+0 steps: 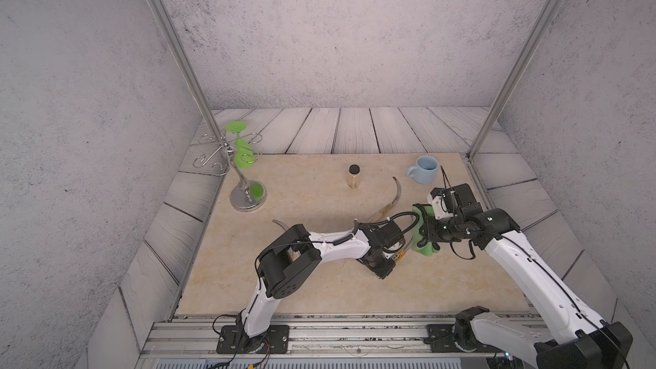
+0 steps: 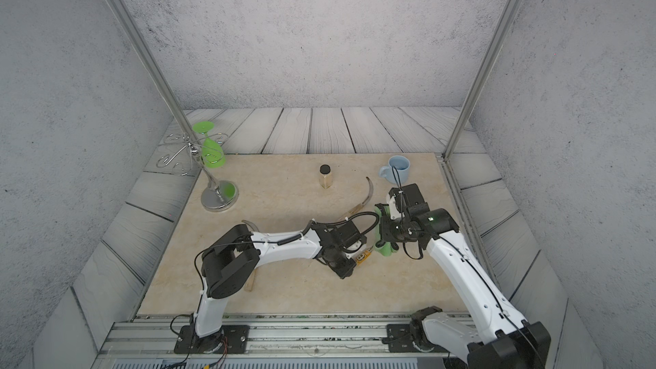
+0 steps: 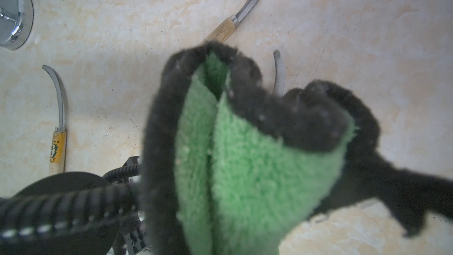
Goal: Wipe small sickles with rags
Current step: Place the small sickle at the center of the board, then wipe the small sickle at the center of the board.
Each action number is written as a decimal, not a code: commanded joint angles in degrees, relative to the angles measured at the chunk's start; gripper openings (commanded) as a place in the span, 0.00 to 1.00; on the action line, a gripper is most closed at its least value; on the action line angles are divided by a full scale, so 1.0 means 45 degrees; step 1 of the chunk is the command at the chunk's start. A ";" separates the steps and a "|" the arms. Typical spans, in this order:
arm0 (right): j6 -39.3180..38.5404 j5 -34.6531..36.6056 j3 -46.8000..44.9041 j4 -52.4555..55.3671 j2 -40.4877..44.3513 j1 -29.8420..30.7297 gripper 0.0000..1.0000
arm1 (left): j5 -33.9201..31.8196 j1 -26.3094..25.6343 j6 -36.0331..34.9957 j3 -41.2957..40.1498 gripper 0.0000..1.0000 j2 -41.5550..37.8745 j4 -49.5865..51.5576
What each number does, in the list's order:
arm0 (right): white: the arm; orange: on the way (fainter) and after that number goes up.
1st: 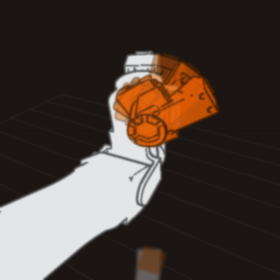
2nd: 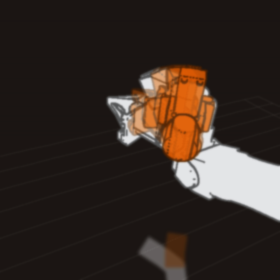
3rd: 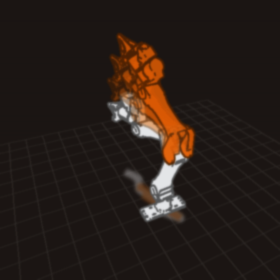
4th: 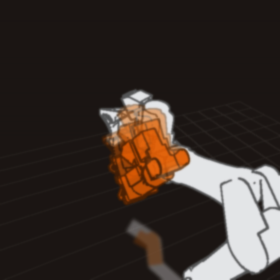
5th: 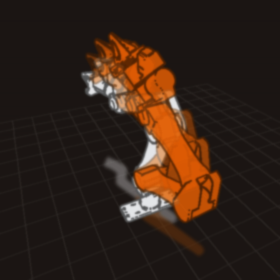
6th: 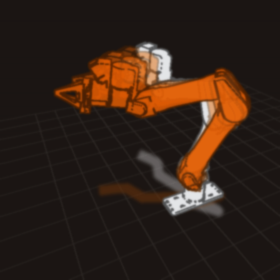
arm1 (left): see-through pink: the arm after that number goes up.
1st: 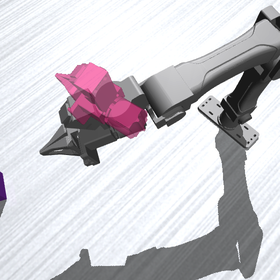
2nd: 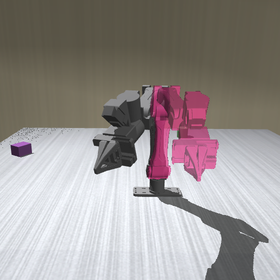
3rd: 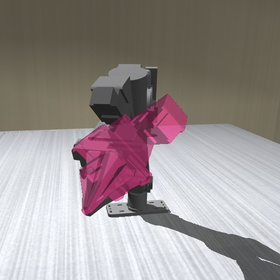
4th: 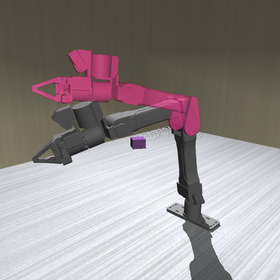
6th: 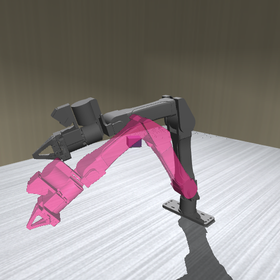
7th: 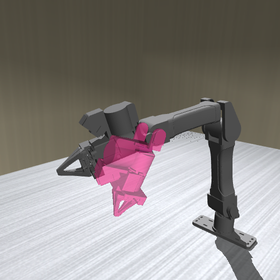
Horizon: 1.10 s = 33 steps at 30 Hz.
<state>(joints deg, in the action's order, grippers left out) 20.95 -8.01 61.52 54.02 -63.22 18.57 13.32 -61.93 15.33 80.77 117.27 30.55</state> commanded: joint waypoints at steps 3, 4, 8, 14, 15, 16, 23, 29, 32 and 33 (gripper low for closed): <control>0.0033 0.0046 -0.0095 0.0247 -0.0189 -0.0025 0.25 | -0.0340 0.0200 0.0213 -0.0364 0.23 0.0157 -0.0258; 0.0053 0.0024 -0.0131 0.0221 -0.0208 -0.0035 0.25 | -0.0353 0.0199 0.0261 -0.0472 0.26 0.0051 -0.0363; 0.0088 -0.0090 -0.0194 0.0108 -0.0278 -0.0024 0.25 | -0.0429 0.0203 0.0478 -0.0977 0.34 -0.0382 -0.0816; 0.0079 -0.0226 -0.0116 0.0105 -0.0423 -0.0040 0.25 | -0.0383 0.0196 0.0710 -0.1636 0.38 -0.0762 -0.1403; 0.0085 -0.0261 -0.0126 0.0097 -0.0476 -0.0036 0.25 | -0.0363 0.0207 0.0767 -0.1755 0.38 -0.0817 -0.1509; 0.0089 -0.0304 -0.0147 0.0102 -0.0480 -0.0025 0.25 | -0.0334 0.0207 0.0832 -0.1876 0.38 -0.0868 -0.1604; 0.0109 -0.0770 -0.0674 -0.0398 -0.1251 -0.0025 0.25 | -0.0113 0.0200 0.1038 -0.2666 0.34 -0.1215 -0.2200; 0.0206 -0.0942 -0.0896 -0.1201 -0.2505 -0.0027 0.25 | 0.0027 0.0208 0.1055 -0.2810 0.14 -0.1151 -0.2407; 0.0281 -0.1071 -0.0822 -0.1592 -0.3118 -0.0026 0.25 | 0.0116 0.0208 0.1065 -0.2793 0.04 -0.1063 -0.2498; 0.0282 -0.1154 -0.0771 -0.1711 -0.3350 -0.0025 0.25 | 0.0135 0.0197 0.1044 -0.2793 0.01 -0.1044 -0.2538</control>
<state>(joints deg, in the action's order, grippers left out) 21.26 -11.92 57.65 48.73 -76.05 18.57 13.69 -61.23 19.77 69.82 111.66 18.04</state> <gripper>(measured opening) 0.252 0.268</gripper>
